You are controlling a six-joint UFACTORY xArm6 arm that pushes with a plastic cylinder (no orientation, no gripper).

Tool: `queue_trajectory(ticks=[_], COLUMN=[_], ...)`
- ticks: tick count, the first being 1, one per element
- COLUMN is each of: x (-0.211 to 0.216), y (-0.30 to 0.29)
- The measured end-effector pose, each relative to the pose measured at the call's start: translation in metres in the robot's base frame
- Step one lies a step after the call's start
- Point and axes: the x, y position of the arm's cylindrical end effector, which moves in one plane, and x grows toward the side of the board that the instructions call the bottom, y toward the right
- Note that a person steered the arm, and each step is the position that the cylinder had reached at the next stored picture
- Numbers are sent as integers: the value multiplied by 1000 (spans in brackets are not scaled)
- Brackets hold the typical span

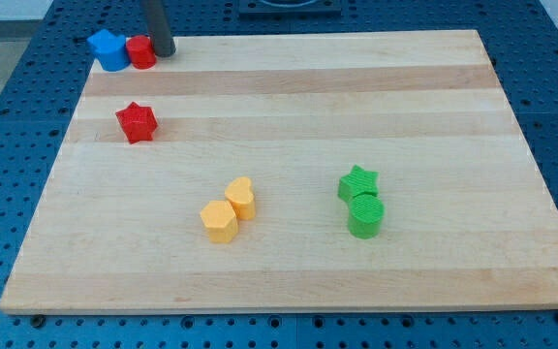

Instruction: Point your arm at the red star

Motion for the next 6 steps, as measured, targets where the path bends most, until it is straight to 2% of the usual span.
queue_trajectory(ticks=[1,3,4,5,6], x=[14,143,200,221,215], y=[58,100,52,-2,-33])
